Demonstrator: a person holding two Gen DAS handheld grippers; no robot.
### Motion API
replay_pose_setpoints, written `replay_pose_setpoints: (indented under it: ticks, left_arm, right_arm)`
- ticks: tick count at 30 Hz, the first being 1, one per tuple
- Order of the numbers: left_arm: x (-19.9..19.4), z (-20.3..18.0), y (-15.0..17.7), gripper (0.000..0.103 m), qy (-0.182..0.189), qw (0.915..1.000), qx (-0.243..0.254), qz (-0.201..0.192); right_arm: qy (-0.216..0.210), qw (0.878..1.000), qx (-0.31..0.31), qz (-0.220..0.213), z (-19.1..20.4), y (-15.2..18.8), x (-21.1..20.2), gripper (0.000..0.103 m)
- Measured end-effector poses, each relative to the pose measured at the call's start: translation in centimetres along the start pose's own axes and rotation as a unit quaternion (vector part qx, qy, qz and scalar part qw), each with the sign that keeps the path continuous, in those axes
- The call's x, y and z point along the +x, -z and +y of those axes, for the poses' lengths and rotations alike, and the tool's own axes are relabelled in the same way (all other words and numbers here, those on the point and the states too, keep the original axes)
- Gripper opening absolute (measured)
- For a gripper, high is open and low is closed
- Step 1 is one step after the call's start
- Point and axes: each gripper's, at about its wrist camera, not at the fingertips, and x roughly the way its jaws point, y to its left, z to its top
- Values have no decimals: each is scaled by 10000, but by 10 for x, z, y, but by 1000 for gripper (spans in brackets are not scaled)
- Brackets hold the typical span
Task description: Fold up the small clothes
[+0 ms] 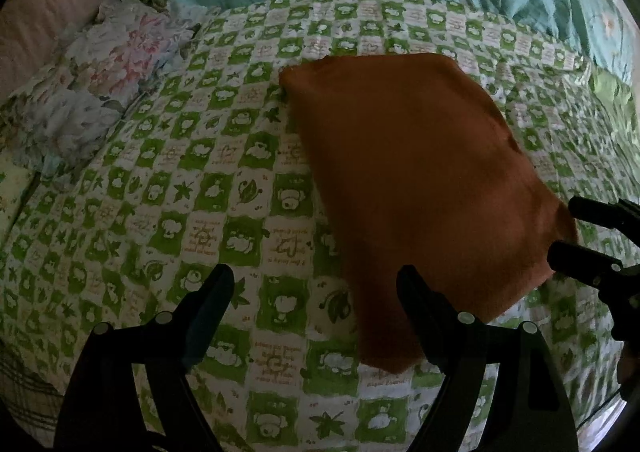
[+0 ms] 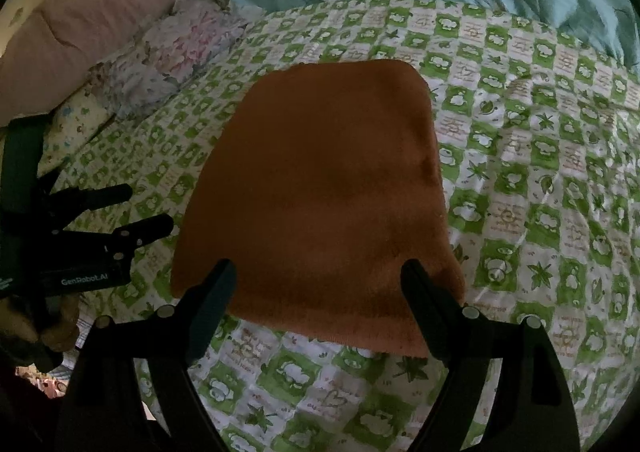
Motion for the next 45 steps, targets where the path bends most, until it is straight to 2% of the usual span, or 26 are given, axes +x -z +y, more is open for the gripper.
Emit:
replay_pose_setpoints:
  ticks: [24,45]
  left_arm:
    - [10,-12,-13,85,191,9998,-33,-8]
    - [16,-9,-19,86,209,9997,-132,67]
  right_arm:
    - [-32,9999,85,84,-20,-8,9,85]
    - [-78,9999,104,70,-19,-19,18,86]
